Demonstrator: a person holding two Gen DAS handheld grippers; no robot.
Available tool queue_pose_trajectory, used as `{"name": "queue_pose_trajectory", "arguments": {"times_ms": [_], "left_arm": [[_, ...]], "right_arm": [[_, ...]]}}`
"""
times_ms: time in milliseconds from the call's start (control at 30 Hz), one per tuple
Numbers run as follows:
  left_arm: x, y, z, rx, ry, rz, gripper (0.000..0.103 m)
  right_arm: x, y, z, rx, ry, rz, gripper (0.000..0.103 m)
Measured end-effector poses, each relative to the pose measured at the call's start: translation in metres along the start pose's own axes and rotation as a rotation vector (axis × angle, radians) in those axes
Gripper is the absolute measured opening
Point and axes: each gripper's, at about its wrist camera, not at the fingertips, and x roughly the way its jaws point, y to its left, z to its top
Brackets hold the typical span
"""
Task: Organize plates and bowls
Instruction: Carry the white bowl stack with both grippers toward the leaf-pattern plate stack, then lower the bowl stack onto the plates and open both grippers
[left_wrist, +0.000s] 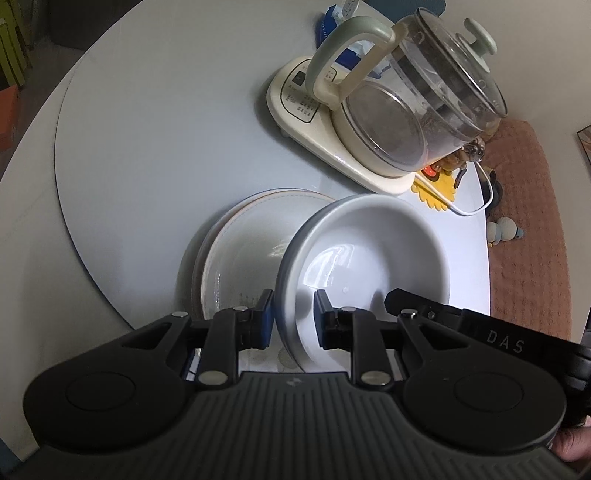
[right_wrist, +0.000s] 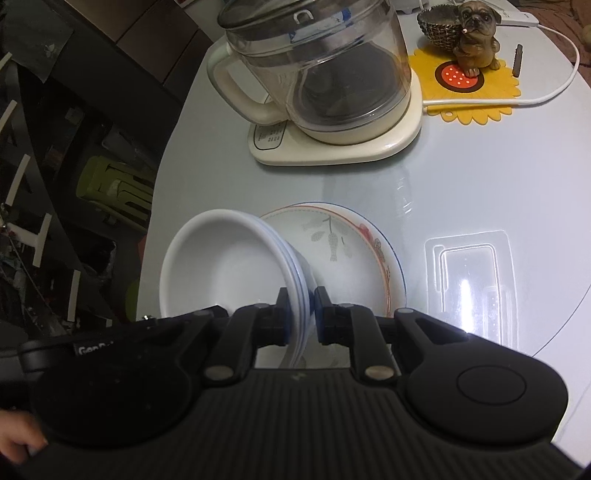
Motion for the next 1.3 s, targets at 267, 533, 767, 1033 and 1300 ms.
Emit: {"name": "queue_pose_trajectory", "arguments": {"times_ms": [267, 533, 767, 1033, 1300], "left_arm": [[0.028, 0.011, 0.007, -0.004, 0.029, 0.042, 0.026], [0.044, 0.023, 0.007, -0.026, 0.053, 0.048, 0.026], [0.043, 0.024, 0.006, -0.029, 0.056, 0.035, 0.028], [0.015, 0.021, 0.004, -0.007, 0.004, 0.038, 0.045], [-0.042, 0.014, -0.008, 0.050, -0.095, 0.075, 0.045]], "right_arm": [[0.031, -0.005, 0.009, -0.008, 0.064, -0.003, 0.017], [0.049, -0.009, 0.010, -0.005, 0.104, -0.007, 0.017], [0.049, -0.011, 0.012, 0.017, 0.108, -0.017, 0.018], [0.030, -0.001, 0.012, -0.047, 0.058, -0.070, 0.040], [-0.012, 0.012, 0.005, -0.086, -0.040, -0.080, 0.042]]}}
